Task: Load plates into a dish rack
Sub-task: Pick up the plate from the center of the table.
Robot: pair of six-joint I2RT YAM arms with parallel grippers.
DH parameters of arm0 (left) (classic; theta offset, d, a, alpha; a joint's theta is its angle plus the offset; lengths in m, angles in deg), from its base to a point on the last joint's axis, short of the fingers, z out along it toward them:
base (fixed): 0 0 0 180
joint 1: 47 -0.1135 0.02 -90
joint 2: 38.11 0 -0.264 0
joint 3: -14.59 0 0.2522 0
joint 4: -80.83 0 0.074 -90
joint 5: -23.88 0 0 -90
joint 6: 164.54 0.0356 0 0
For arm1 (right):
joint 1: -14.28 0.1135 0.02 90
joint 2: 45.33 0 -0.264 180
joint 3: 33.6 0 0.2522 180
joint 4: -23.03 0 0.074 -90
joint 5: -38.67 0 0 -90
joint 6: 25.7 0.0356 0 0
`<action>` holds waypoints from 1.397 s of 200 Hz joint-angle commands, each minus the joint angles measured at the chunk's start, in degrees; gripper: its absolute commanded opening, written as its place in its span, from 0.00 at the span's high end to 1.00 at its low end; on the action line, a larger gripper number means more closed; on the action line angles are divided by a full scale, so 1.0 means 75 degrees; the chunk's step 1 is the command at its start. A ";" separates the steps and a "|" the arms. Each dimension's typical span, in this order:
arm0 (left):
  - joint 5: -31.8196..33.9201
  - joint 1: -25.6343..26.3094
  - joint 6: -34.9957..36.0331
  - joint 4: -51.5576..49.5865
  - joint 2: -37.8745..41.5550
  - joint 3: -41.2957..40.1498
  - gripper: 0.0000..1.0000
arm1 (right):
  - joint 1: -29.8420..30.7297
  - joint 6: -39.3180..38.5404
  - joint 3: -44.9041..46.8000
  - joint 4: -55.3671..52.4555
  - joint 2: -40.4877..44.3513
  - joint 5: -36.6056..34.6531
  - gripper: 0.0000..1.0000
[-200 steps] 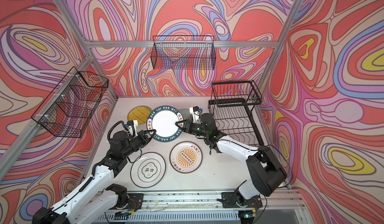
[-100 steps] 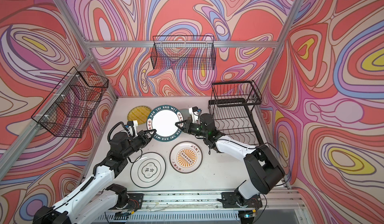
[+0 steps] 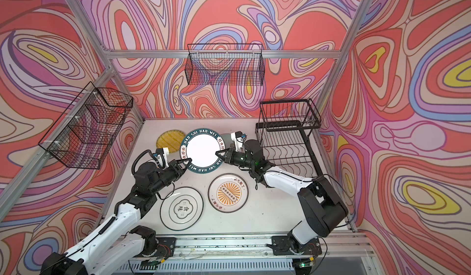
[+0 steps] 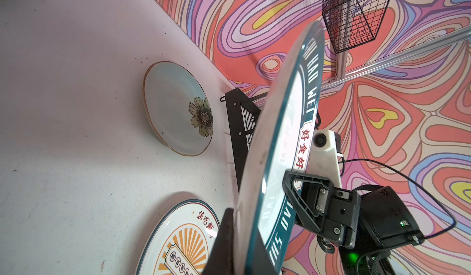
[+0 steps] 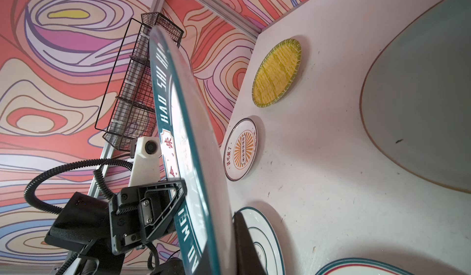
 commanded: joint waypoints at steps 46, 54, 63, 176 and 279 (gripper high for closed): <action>0.0092 0.0093 -0.0022 0.0309 0.0060 -0.0087 1.00 | 0.0154 0.0187 0.0102 0.0498 0.0171 0.0253 1.00; 0.0130 0.0095 -0.0055 0.0391 0.0049 -0.0121 0.95 | 0.0151 0.0178 0.0143 0.0498 0.0221 0.0183 1.00; 0.0144 0.0109 -0.0097 0.0463 0.0025 -0.0148 0.89 | 0.0156 0.0165 0.0181 0.0480 0.0271 0.0109 1.00; 0.0350 0.0115 0.0422 -0.0972 0.0482 0.0232 0.41 | 0.0152 -0.0853 0.0116 -0.1124 0.1297 -0.1267 1.00; 0.0840 0.0122 0.1572 -0.3582 0.1073 0.1453 0.38 | 0.0150 -0.2037 -0.1158 -0.2647 0.1753 -0.2270 1.00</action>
